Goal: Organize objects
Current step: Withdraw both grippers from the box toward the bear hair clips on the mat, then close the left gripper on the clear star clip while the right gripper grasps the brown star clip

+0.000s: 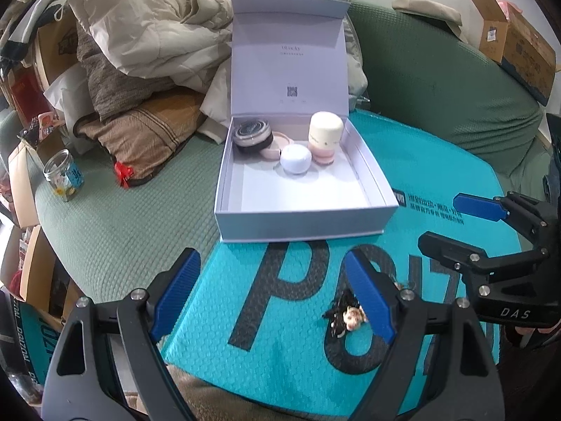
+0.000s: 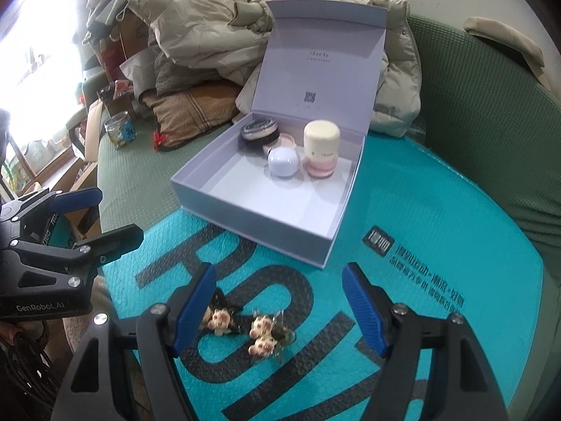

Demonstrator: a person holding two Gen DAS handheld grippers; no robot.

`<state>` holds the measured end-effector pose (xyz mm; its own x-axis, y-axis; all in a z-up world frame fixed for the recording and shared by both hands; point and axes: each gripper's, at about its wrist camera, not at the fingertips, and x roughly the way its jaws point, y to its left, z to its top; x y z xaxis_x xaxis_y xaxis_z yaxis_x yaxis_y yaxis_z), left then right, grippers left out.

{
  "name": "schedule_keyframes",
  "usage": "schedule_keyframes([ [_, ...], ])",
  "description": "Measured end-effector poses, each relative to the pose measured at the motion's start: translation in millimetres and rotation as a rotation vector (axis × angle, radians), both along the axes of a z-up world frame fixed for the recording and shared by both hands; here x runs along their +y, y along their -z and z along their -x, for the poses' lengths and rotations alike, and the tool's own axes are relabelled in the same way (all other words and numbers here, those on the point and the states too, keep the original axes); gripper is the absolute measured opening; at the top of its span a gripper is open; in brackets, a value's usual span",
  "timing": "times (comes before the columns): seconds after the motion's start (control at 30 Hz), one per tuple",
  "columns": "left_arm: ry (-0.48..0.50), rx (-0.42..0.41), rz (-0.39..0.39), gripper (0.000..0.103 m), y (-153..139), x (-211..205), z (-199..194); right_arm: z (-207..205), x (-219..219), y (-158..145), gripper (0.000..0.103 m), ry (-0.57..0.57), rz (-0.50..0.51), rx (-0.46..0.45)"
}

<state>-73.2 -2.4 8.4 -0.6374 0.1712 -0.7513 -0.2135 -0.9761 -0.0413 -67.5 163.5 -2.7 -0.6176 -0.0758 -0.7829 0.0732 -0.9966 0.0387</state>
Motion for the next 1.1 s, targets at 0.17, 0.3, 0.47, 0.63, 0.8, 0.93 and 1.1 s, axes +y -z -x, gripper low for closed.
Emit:
schedule_keyframes([
  [0.17, 0.007, -0.011, 0.006, 0.084, 9, 1, -10, -7, -4, 10, 0.075, -0.013, -0.001, -0.023],
  [0.3, 0.017, -0.021, 0.010, 0.084, 17, 2, -17, -14, -7, 21, 0.075, -0.021, -0.011, -0.035],
  [0.47, 0.022, -0.049, 0.014, 0.084, 31, 5, -24, -19, -7, 35, 0.075, -0.032, -0.011, -0.063],
  [0.63, 0.029, -0.081, 0.008, 0.084, 44, 8, -29, -22, -6, 49, 0.075, -0.042, -0.024, -0.091],
  [0.8, 0.050, -0.098, -0.012, 0.084, 52, 11, -31, -23, 1, 63, 0.075, -0.044, 0.016, -0.123],
  [0.93, 0.056, -0.115, -0.033, 0.084, 58, 12, -29, -22, 5, 71, 0.075, -0.037, 0.030, -0.133],
  [1.1, 0.043, -0.133, -0.029, 0.084, 64, 13, -25, -19, 11, 78, 0.075, -0.035, 0.048, -0.136],
])
